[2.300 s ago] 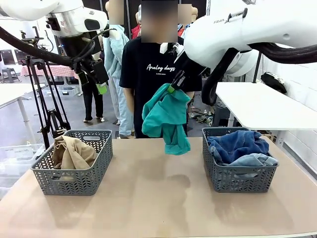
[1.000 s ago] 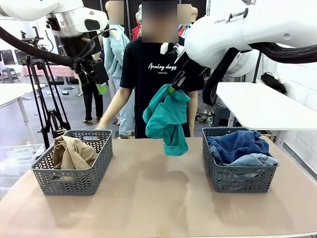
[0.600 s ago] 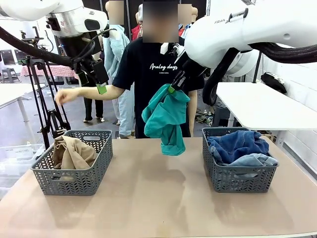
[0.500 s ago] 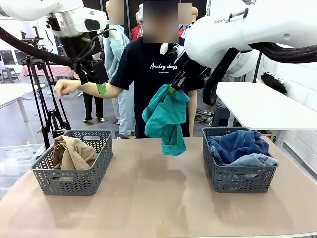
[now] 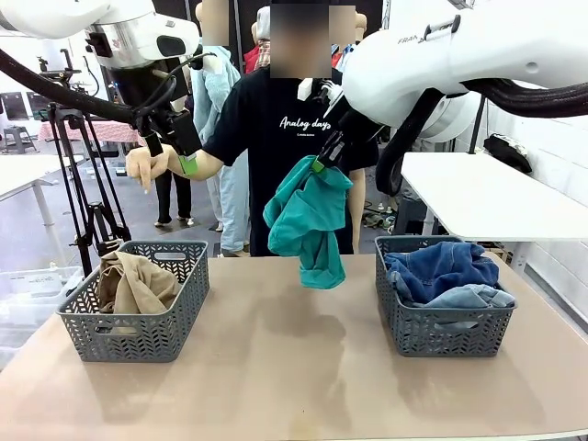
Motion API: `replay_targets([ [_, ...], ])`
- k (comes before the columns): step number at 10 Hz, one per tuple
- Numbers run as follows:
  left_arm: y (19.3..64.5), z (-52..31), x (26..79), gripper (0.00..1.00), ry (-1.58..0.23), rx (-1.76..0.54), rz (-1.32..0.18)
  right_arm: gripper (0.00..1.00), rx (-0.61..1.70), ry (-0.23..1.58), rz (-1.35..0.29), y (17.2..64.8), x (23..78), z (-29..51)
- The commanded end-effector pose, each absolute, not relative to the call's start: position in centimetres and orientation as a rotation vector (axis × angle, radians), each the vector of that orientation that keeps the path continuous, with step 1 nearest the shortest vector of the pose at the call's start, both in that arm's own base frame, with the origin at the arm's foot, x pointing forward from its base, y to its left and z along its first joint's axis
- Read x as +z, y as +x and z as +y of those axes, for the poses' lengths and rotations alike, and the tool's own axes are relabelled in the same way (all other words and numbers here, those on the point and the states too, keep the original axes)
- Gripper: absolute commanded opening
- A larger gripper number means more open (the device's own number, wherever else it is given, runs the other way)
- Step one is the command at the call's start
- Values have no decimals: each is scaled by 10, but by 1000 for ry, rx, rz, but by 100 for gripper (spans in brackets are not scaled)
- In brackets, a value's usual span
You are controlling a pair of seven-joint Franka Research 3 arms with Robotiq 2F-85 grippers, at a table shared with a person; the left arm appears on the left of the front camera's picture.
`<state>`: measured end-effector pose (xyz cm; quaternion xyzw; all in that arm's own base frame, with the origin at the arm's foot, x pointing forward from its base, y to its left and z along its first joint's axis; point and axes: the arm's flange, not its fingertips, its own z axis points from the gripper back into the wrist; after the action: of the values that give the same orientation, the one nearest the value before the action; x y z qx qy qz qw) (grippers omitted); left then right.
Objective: Sort the tops and bottoms.
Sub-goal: Sort the clothes according to human instructions.
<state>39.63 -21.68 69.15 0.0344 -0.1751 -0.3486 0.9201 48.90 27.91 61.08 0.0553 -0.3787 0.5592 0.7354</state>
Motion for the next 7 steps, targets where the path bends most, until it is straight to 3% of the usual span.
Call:
replay_targets([
  [1,395,-213,692,100,73,-733,-361,0,1215,116,-831,489,613,280],
  [7,396,-217,692,100,71,-716,-360,0,1215,116,-831,489,613,280],
])
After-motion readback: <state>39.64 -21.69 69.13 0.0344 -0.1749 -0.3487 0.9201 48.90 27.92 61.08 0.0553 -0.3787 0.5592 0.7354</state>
